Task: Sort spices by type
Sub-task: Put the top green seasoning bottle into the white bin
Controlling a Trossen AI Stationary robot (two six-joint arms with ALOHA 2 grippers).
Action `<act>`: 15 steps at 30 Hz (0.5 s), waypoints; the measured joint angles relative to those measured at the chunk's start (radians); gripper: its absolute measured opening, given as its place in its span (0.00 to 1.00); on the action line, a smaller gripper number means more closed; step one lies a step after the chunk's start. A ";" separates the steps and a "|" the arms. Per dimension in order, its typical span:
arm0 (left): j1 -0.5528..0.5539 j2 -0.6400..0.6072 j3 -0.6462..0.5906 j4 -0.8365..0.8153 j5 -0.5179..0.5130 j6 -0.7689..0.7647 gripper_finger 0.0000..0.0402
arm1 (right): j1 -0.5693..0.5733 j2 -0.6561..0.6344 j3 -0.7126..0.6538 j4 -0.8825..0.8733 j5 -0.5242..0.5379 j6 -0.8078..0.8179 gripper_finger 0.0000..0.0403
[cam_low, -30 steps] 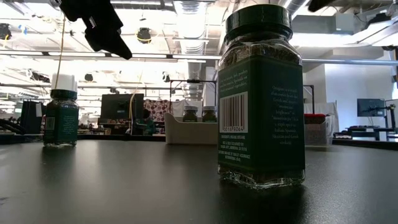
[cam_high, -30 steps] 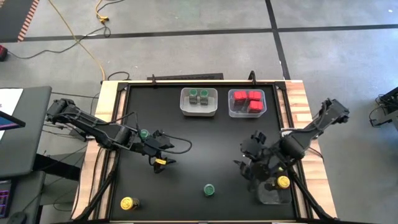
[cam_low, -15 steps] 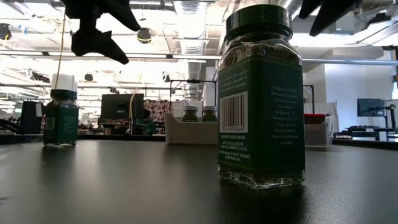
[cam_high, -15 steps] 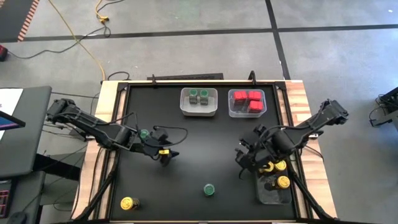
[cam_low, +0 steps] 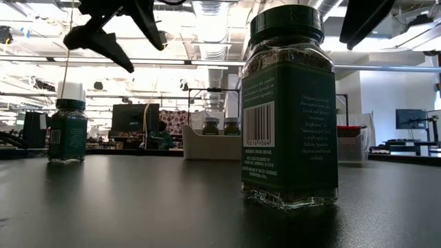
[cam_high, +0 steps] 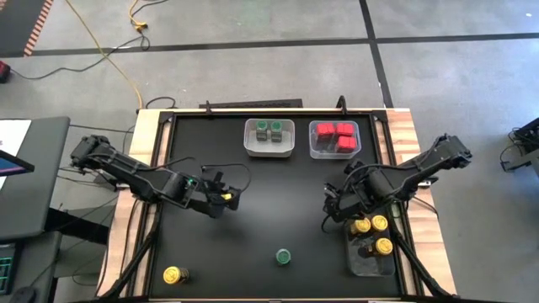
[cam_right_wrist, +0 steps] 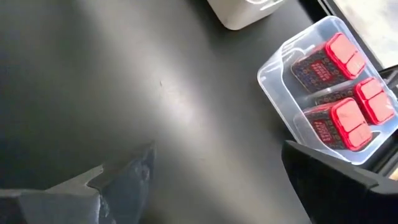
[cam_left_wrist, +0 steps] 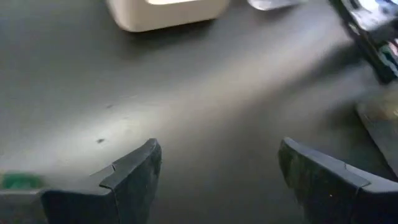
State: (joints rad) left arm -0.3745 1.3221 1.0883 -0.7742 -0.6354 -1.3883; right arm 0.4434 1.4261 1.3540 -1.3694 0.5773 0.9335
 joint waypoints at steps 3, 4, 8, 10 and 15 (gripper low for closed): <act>0.003 0.003 0.017 -0.067 -0.003 -0.067 0.76 | -0.008 0.000 0.000 -0.004 0.000 -0.025 0.93; 0.003 0.003 0.017 -0.078 -0.003 -0.076 0.76 | -0.009 0.000 0.000 -0.003 0.000 -0.039 0.93; 0.003 0.004 0.017 -0.113 0.006 -0.087 0.76 | -0.016 0.000 0.000 0.004 0.000 -0.078 0.93; 0.003 0.004 0.017 -0.123 0.014 -0.098 0.76 | -0.022 0.000 0.000 0.011 -0.001 -0.078 0.93; 0.020 0.004 0.017 -0.150 0.031 -0.112 0.76 | -0.033 0.000 0.000 0.041 -0.001 -0.080 0.93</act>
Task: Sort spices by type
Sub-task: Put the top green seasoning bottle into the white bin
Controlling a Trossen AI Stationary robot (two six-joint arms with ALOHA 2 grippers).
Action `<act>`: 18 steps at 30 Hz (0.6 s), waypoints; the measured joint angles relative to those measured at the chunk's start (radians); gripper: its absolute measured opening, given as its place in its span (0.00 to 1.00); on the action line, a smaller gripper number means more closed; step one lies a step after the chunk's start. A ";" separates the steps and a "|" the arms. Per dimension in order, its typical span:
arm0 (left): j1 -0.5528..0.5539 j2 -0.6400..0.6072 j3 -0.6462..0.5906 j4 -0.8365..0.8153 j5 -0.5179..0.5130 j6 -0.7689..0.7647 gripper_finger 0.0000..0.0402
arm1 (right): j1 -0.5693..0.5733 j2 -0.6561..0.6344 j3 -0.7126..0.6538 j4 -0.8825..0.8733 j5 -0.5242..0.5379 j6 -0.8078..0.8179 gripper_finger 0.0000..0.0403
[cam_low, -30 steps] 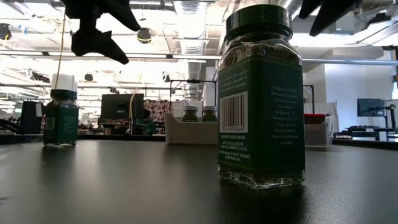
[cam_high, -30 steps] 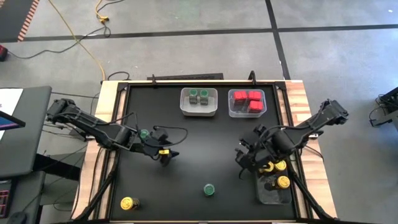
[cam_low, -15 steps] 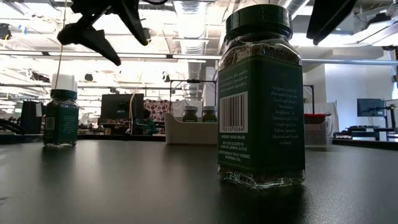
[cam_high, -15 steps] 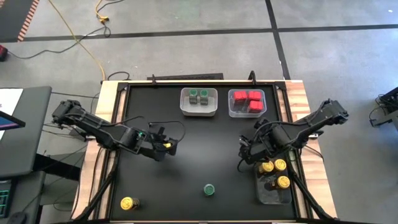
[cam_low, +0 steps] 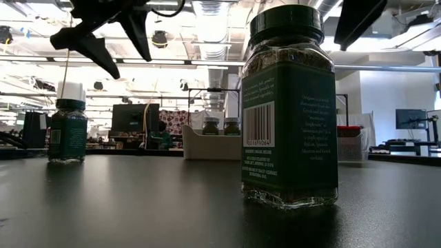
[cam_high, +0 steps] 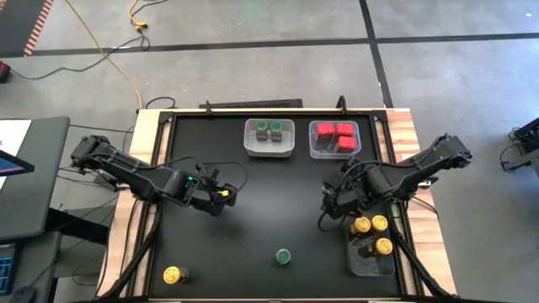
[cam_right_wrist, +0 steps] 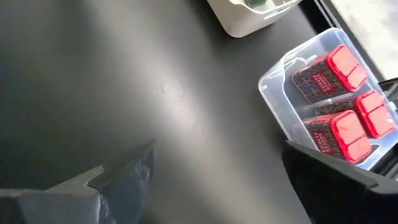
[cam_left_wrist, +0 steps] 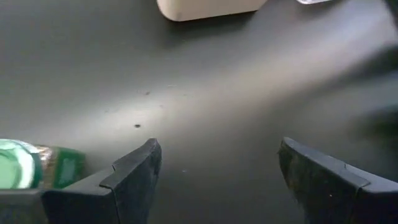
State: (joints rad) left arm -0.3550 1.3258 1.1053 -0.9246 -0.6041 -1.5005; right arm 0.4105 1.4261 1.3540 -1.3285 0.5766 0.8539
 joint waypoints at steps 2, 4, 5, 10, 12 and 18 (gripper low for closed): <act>0.007 0.000 0.000 -0.016 0.013 0.000 0.76 | -0.007 0.000 0.000 0.009 0.000 0.000 0.93; 0.016 0.000 0.000 -0.030 0.020 -0.011 0.76 | -0.015 0.000 0.000 0.009 0.000 -0.001 0.93; 0.022 0.000 0.000 -0.045 0.025 -0.033 0.76 | -0.020 0.000 0.000 0.009 0.000 0.000 0.93; 0.071 0.000 0.000 -0.195 0.097 -0.197 0.76 | -0.037 0.000 0.000 0.049 0.000 0.002 0.93; 0.096 0.000 0.000 -0.275 0.144 -0.203 0.76 | -0.041 0.000 0.000 0.066 0.000 0.002 0.93; 0.172 -0.017 0.000 -0.391 0.234 -0.049 0.76 | -0.041 0.000 0.000 0.089 0.000 0.002 0.93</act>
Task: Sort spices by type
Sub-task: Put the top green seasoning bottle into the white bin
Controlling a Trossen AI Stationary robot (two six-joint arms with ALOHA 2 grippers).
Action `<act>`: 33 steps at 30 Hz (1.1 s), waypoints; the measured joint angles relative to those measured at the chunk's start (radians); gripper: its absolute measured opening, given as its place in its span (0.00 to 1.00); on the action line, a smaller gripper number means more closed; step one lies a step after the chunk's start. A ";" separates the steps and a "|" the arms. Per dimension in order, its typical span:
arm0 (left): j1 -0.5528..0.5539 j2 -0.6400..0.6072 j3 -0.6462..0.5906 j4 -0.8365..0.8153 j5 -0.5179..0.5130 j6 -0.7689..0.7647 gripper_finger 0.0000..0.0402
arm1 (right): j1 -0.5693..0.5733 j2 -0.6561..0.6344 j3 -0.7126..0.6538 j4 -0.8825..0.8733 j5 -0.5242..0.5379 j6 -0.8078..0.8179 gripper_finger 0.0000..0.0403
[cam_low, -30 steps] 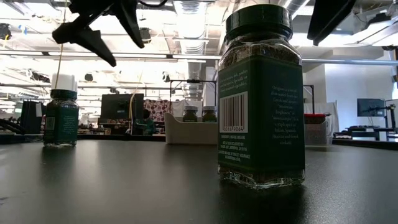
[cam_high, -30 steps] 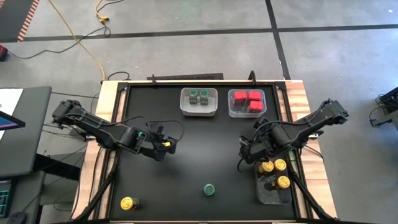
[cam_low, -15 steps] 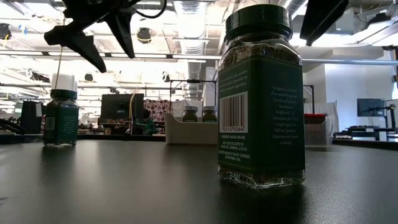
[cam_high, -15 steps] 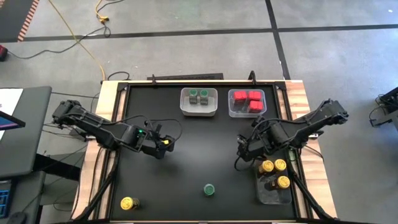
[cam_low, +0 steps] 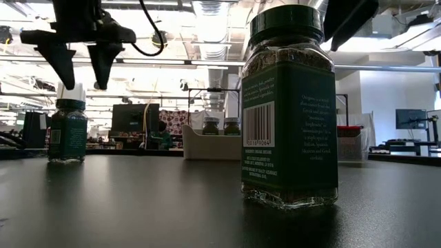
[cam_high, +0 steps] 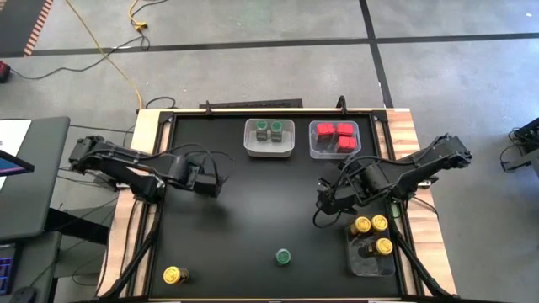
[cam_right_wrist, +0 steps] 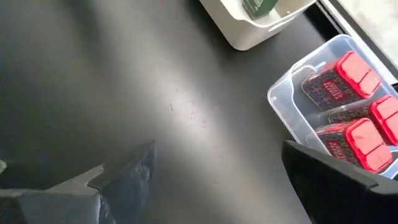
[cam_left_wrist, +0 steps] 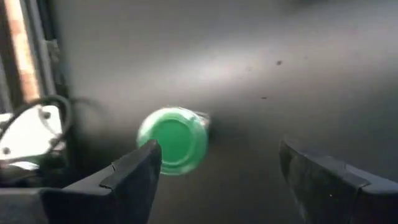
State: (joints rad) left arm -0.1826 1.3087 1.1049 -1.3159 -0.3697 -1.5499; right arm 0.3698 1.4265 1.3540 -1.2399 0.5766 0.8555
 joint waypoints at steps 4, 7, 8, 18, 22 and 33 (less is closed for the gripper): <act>0.049 -0.030 0.000 -0.014 0.002 0.134 0.76 | 0.000 0.000 0.000 0.003 0.000 0.003 0.93; 0.075 -0.046 0.000 -0.014 0.002 0.240 0.76 | 0.000 0.000 0.000 0.007 0.000 0.008 0.93; 0.081 -0.049 0.000 -0.013 0.002 0.265 0.76 | 0.000 0.000 0.000 0.011 0.000 0.008 0.93; 0.096 -0.048 0.000 -0.018 0.017 0.360 0.77 | 0.000 0.000 0.000 0.054 0.000 0.010 0.93; 0.107 -0.048 -0.001 -0.042 0.024 0.364 0.84 | 0.000 0.000 0.000 0.053 0.000 0.011 0.93; 0.107 -0.048 -0.001 0.014 0.104 0.413 0.92 | 0.000 0.000 0.000 0.052 0.000 0.010 0.93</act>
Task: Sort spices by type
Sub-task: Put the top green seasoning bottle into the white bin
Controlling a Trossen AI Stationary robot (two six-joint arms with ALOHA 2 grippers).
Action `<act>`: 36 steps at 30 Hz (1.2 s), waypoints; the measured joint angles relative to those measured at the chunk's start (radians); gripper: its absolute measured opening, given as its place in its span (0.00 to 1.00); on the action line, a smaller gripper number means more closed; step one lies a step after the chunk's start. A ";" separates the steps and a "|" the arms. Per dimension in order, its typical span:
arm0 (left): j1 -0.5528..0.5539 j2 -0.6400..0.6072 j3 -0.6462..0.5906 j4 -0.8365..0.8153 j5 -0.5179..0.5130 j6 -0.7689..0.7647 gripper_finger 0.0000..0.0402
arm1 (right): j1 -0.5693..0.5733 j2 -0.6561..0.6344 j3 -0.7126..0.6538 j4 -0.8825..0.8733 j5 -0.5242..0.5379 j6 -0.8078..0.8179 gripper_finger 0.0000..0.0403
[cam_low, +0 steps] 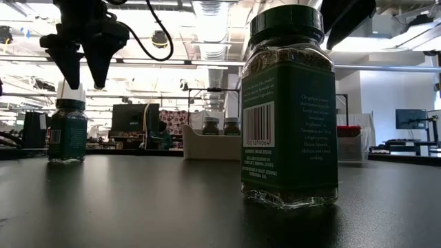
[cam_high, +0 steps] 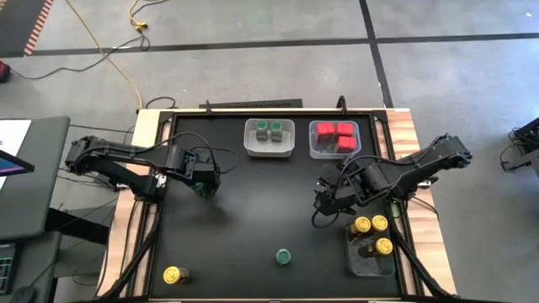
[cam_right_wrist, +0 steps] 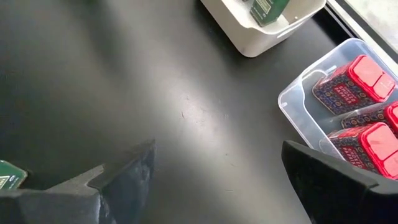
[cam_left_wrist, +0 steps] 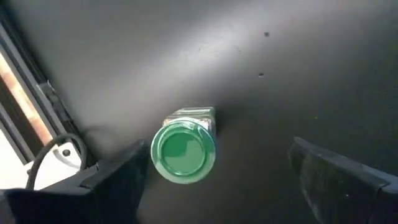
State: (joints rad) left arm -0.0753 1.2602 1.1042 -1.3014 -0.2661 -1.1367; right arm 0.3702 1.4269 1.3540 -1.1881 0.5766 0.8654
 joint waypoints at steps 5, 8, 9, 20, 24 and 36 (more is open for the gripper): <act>0.015 0.000 0.000 -0.053 -0.016 -0.017 0.92 | 0.000 0.000 0.000 0.000 0.000 0.000 0.93; 0.039 0.000 -0.017 -0.075 -0.012 -0.008 0.92 | 0.000 0.000 0.000 0.000 0.000 -0.002 0.93; 0.049 0.000 -0.030 -0.073 0.004 -0.001 0.92 | 0.000 0.000 0.000 -0.001 0.000 -0.002 0.93; 0.102 0.001 -0.168 0.044 0.112 0.066 0.92 | -0.006 0.000 0.000 -0.001 0.000 -0.002 0.93; 0.117 0.001 -0.195 0.066 0.136 0.094 0.91 | -0.012 0.000 0.000 -0.001 0.000 0.000 0.93; 0.179 0.001 -0.226 0.119 0.186 0.216 0.66 | -0.013 0.000 0.000 0.000 0.000 0.049 0.93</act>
State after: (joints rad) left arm 0.1036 1.2610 0.8780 -1.1829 -0.0805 -0.9203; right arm 0.3572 1.4269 1.3540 -1.1886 0.5766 0.9140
